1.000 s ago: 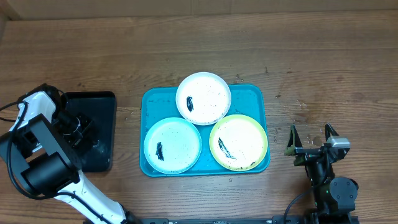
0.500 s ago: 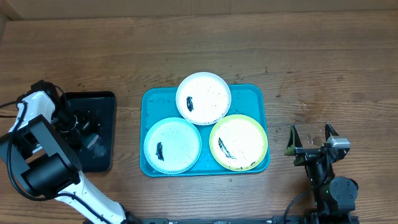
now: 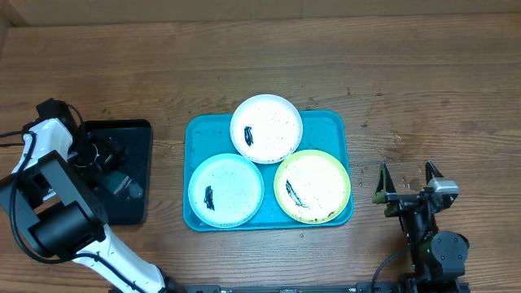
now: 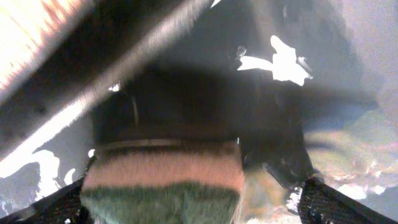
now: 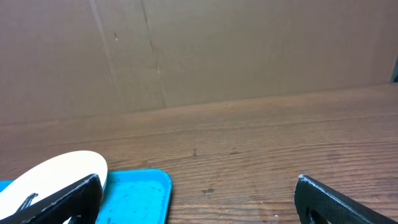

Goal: Clean dirty plates on tray and stack at the side

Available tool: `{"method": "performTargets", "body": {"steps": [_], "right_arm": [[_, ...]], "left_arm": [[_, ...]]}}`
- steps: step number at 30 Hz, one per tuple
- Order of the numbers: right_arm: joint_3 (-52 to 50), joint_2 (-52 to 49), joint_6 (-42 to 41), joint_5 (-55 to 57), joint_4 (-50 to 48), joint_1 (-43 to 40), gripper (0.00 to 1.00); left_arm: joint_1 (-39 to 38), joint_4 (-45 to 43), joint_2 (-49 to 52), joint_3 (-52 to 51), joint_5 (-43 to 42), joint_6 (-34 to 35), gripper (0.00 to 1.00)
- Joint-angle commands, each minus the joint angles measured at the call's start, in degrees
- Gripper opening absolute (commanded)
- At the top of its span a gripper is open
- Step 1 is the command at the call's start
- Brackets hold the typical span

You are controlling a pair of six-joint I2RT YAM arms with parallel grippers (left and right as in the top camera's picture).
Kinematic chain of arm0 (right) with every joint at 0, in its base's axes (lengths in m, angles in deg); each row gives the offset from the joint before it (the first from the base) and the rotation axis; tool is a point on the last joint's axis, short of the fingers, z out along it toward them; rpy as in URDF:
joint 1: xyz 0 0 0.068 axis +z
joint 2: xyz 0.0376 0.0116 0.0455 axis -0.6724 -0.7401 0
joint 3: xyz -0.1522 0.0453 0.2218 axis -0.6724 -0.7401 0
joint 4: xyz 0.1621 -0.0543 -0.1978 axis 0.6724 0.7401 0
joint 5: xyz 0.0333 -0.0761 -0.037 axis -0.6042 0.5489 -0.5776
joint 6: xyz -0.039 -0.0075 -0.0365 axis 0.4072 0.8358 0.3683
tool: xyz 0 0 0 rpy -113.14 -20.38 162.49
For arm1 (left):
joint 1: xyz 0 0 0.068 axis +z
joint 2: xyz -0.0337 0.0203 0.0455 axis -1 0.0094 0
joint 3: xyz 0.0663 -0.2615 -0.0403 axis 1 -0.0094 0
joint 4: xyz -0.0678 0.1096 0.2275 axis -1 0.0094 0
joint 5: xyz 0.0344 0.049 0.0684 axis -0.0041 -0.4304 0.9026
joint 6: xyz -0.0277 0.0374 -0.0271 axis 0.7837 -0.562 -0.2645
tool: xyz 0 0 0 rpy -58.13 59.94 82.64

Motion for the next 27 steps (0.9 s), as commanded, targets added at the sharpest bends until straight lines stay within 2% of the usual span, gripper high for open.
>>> {"method": "performTargets", "body": {"steps": [1,4,6,7,9,10,11,16,17,18,19,20,27], "right_arm": [[-0.6,0.5,0.0,-0.3,-0.4,0.3,1.0],[-0.6,0.5,0.0,-0.3,-0.4,0.3,1.0],[-0.6,0.5,0.0,-0.3,-0.4,0.3,1.0],[-0.6,0.5,0.0,-0.3,-0.4,0.3,1.0],[-0.6,0.5,0.0,-0.3,-0.4,0.3,1.0],[-0.6,0.5,0.0,-0.3,-0.4,0.3,1.0],[-0.6,0.5,0.0,-0.3,-0.4,0.3,1.0],[-0.6,0.5,0.0,-0.3,-0.4,0.3,1.0],[-0.6,0.5,0.0,-0.3,-0.4,0.3,1.0],[-0.6,0.5,0.0,-0.3,-0.4,0.3,1.0],[-0.6,0.5,0.0,-0.3,-0.4,0.3,1.0],[-0.6,0.5,0.0,-0.3,-0.4,0.3,1.0],[-0.6,0.5,0.0,-0.3,-0.4,0.3,1.0]], "left_arm": [[0.0,-2.1,3.8,-1.6,4.3,-0.3,0.88],[0.0,-2.8,3.8,-1.6,4.3,-0.3,0.52],[0.0,-3.0,3.8,-1.6,4.3,-0.3,0.48],[0.0,-3.1,3.8,-1.6,4.3,-0.3,0.43],[0.0,-3.3,3.8,-1.6,4.3,-0.3,0.24],[0.0,-3.3,3.8,-1.6,4.3,-0.3,0.11],[0.0,-3.4,3.8,-1.6,4.3,-0.3,0.04],[0.0,-3.1,3.8,-1.6,4.3,-0.3,0.04],[0.0,-3.0,3.8,-1.6,4.3,-0.3,0.09],[0.0,-2.8,3.8,-1.6,4.2,-0.3,0.28],[0.0,-2.4,3.8,-1.6,3.9,-0.3,0.67],[0.0,-1.7,3.8,-1.6,3.5,-0.3,1.0],[0.0,4.4,3.8,-1.6,0.9,-0.3,1.0]]}}
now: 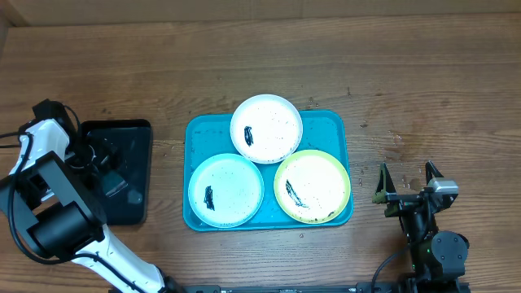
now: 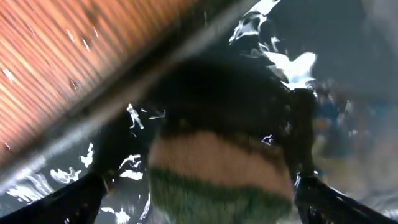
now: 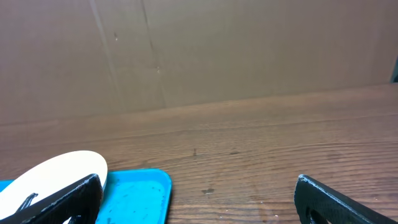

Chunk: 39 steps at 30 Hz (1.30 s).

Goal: Clean dirty plates on tray and stack at the side

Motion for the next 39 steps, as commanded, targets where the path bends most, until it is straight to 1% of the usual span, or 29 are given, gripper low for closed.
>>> {"method": "performTargets", "body": {"steps": [1,2,5,7,9,10,15,16,17,18,19,20,27,28,29,30,31,34,35,36,38,39], "right_arm": [[-0.6,0.5,0.0,-0.3,-0.3,0.3,1.0],[-0.6,0.5,0.0,-0.3,-0.3,0.3,1.0],[-0.6,0.5,0.0,-0.3,-0.3,0.3,1.0],[-0.6,0.5,0.0,-0.3,-0.3,0.3,1.0],[-0.6,0.5,0.0,-0.3,-0.3,0.3,1.0],[-0.6,0.5,0.0,-0.3,-0.3,0.3,1.0],[-0.6,0.5,0.0,-0.3,-0.3,0.3,1.0],[-0.6,0.5,0.0,-0.3,-0.3,0.3,1.0],[-0.6,0.5,0.0,-0.3,-0.3,0.3,1.0],[-0.6,0.5,0.0,-0.3,-0.3,0.3,1.0],[-0.6,0.5,0.0,-0.3,-0.3,0.3,1.0],[-0.6,0.5,0.0,-0.3,-0.3,0.3,1.0],[-0.6,0.5,0.0,-0.3,-0.3,0.3,1.0],[-0.6,0.5,0.0,-0.3,-0.3,0.3,1.0],[-0.6,0.5,0.0,-0.3,-0.3,0.3,1.0],[-0.6,0.5,0.0,-0.3,-0.3,0.3,1.0],[-0.6,0.5,0.0,-0.3,-0.3,0.3,1.0],[-0.6,0.5,0.0,-0.3,-0.3,0.3,1.0],[-0.6,0.5,0.0,-0.3,-0.3,0.3,1.0],[-0.6,0.5,0.0,-0.3,-0.3,0.3,1.0],[-0.6,0.5,0.0,-0.3,-0.3,0.3,1.0],[-0.6,0.5,0.0,-0.3,-0.3,0.3,1.0]], "left_arm": [[-0.5,2.9,3.8,-2.2,-0.3,-0.5,0.99],[-0.5,3.4,3.8,-2.2,-0.4,-0.5,0.91],[-0.5,4.1,3.8,-2.2,-0.5,-0.5,0.6],[-0.5,4.2,3.8,-2.2,-0.5,-0.5,0.31],[-0.5,4.0,3.8,-2.2,-0.5,-0.5,0.08],[-0.5,4.0,3.8,-2.2,-0.5,-0.5,0.04],[-0.5,3.7,3.8,-2.2,-0.5,-0.5,0.05],[-0.5,3.9,3.8,-2.2,-0.5,-0.5,0.22],[-0.5,4.1,3.8,-2.2,-0.5,-0.5,0.5],[-0.5,4.3,3.8,-2.2,-0.5,-0.5,0.93],[-0.5,4.8,3.8,-2.2,-0.5,-0.4,1.0],[-0.5,5.3,3.8,-2.2,-0.6,-0.4,1.0],[-0.5,8.5,3.8,-2.2,-6.8,-0.5,1.0],[-0.5,8.8,3.8,-2.2,-7.0,-0.5,0.99],[-0.5,9.1,3.8,-2.2,-7.0,-0.5,0.95],[-0.5,9.3,3.8,-2.2,-6.9,-0.5,0.89],[-0.5,9.5,3.8,-2.2,-6.9,-0.5,0.81],[-0.5,9.3,3.8,-2.2,-6.9,-0.5,0.48],[-0.5,9.2,3.8,-2.2,-6.9,-0.5,0.34],[-0.5,9.2,3.8,-2.2,-6.9,-0.5,0.28],[-0.5,9.0,3.8,-2.2,-6.8,-0.5,0.07],[-0.5,8.9,3.8,-2.2,-6.8,-0.5,0.04]]}}
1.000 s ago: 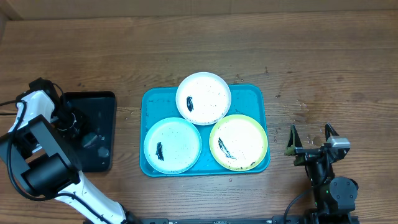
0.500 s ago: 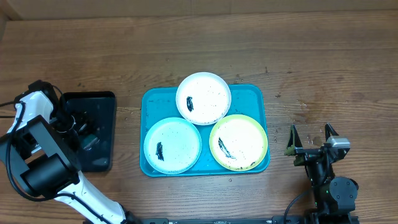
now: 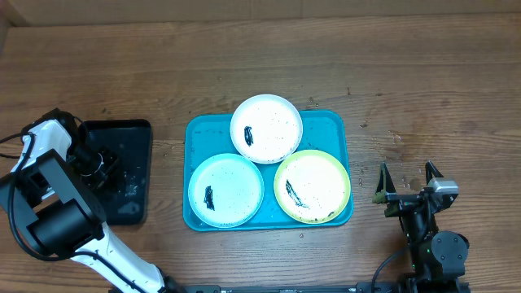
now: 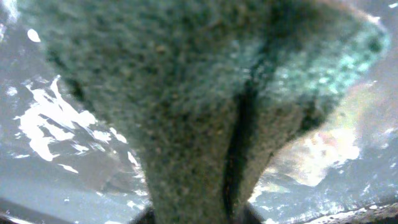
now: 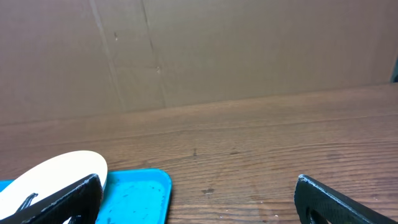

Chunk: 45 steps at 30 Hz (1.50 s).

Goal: Clean dirty plates on tray and stack at the side

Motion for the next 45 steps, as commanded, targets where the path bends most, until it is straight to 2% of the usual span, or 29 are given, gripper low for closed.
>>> {"method": "performTargets", "body": {"steps": [1,3,4,7,8,12,15,17,18,24,26,27,28,30,36,40,45], "right_arm": [[-0.6,0.5,0.0,-0.3,-0.3,0.3,1.0],[-0.6,0.5,0.0,-0.3,-0.3,0.3,1.0],[-0.6,0.5,0.0,-0.3,-0.3,0.3,1.0],[-0.6,0.5,0.0,-0.3,-0.3,0.3,1.0],[-0.6,0.5,0.0,-0.3,-0.3,0.3,1.0],[-0.6,0.5,0.0,-0.3,-0.3,0.3,1.0],[-0.6,0.5,0.0,-0.3,-0.3,0.3,1.0],[-0.6,0.5,0.0,-0.3,-0.3,0.3,1.0],[-0.6,0.5,0.0,-0.3,-0.3,0.3,1.0],[-0.6,0.5,0.0,-0.3,-0.3,0.3,1.0],[-0.6,0.5,0.0,-0.3,-0.3,0.3,1.0],[-0.6,0.5,0.0,-0.3,-0.3,0.3,1.0],[-0.6,0.5,0.0,-0.3,-0.3,0.3,1.0],[-0.6,0.5,0.0,-0.3,-0.3,0.3,1.0],[-0.6,0.5,0.0,-0.3,-0.3,0.3,1.0],[-0.6,0.5,0.0,-0.3,-0.3,0.3,1.0],[-0.6,0.5,0.0,-0.3,-0.3,0.3,1.0]], "left_arm": [[-0.4,-1.2,2.9,-1.6,0.5,-0.4,0.04],[-0.4,-1.6,2.9,-1.6,0.5,-0.4,0.05],[-0.4,-1.9,2.9,-1.6,0.5,-0.4,0.13],[-0.4,-3.6,2.9,-1.6,1.0,-0.4,0.96],[-0.4,-4.7,2.9,-1.6,1.6,-0.5,1.0],[-0.4,-9.5,2.9,-1.6,7.7,-0.5,1.0],[-0.4,-9.9,2.9,-1.6,7.9,-0.4,1.0],[-0.4,-9.9,2.9,-1.6,7.8,-0.5,0.87],[-0.4,-9.7,2.9,-1.6,7.7,-0.5,0.84],[-0.4,-8.5,2.9,-1.6,7.6,-0.5,0.73],[-0.4,-8.2,2.9,-1.6,7.3,-0.4,0.58],[-0.4,-8.2,2.9,-1.6,7.3,-0.5,0.41],[-0.4,-7.9,2.9,-1.6,7.3,-0.5,0.15],[-0.4,-7.4,2.9,-1.6,7.3,-0.4,0.04],[-0.4,-3.0,2.9,1.3,6.7,-0.4,0.04],[-0.4,6.2,2.8,9.9,5.4,-0.4,0.04],[-0.4,14.6,2.8,19.9,-1.1,-1.5,0.04]]}}
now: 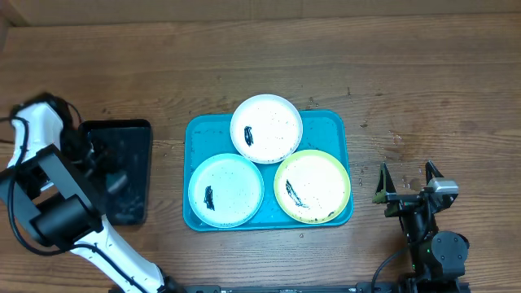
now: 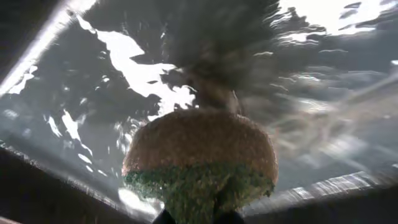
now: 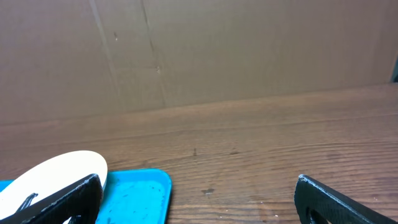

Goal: Clean dirty plates on tray and stack at the side

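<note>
A blue tray (image 1: 203,134) holds three plates with black smears: a white one (image 1: 266,129), a pale blue one (image 1: 225,190) and a green-rimmed one (image 1: 313,185). My left gripper (image 1: 88,155) is over the black water basin (image 1: 130,175) at the left. In the left wrist view the left gripper (image 2: 198,215) is shut on a tan and green sponge (image 2: 199,158), pinched and bulging above the wet basin floor. My right gripper (image 1: 407,181) stands open on the table right of the tray, and its wrist view shows the right gripper (image 3: 196,194) with nothing between the fingers.
Bare wooden table (image 1: 407,73) surrounds the tray. A brown cardboard wall (image 3: 217,50) stands at the back. The basin's rim (image 2: 37,186) shows dark along the lower edge of the left wrist view.
The left arm has shifted toward the far left, and the pinched sponge now sits farther from the camera, showing its tan side over the water. The right arm has not moved.
My left gripper stood open around the sponge in the water basin, and was still open around it a moment later. Then it was shut on the sponge, squeezing it. Now it holds the squeezed sponge over the basin. Plates and right gripper stayed put.
</note>
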Available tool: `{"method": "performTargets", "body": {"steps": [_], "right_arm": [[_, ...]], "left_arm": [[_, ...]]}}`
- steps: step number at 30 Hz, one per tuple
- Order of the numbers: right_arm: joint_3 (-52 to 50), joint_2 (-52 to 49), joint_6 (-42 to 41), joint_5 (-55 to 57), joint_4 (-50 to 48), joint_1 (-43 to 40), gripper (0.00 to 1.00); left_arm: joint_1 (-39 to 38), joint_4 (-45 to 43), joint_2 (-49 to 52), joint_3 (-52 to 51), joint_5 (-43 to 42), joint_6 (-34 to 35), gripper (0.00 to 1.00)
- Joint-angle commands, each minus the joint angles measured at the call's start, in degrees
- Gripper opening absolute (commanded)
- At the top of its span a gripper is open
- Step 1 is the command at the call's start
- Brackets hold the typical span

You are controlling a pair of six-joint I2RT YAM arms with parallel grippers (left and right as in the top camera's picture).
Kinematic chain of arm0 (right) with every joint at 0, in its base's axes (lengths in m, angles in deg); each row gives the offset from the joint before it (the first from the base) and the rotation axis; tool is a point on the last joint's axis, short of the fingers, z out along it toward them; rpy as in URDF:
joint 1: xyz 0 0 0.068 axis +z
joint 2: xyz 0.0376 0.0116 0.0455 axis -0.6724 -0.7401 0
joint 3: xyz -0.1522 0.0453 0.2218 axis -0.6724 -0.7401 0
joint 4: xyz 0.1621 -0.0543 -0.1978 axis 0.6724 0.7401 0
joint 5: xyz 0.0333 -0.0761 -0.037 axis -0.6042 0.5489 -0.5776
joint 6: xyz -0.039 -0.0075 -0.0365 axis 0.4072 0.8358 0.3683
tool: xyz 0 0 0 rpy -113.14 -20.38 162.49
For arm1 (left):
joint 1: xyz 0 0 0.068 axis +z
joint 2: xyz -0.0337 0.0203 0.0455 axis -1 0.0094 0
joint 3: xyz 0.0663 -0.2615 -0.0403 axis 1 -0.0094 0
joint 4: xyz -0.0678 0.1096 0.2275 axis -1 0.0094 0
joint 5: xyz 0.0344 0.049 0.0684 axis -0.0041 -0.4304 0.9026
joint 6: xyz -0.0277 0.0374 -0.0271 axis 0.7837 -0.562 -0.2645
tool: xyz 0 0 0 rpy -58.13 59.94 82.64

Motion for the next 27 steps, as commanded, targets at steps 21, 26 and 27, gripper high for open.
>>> {"method": "performTargets", "body": {"steps": [21,26,27], "right_arm": [[-0.6,0.5,0.0,-0.3,-0.3,0.3,1.0],[-0.6,0.5,0.0,-0.3,-0.3,0.3,1.0],[-0.6,0.5,0.0,-0.3,-0.3,0.3,1.0]], "left_arm": [[0.0,6.5,-10.6,16.0,-3.7,-5.9,0.04],[-0.9,0.3,-9.6,7.3,-0.5,-0.8,0.04],[-1.2,-2.7,-9.5,3.5,-0.5,-0.8,0.04]]}}
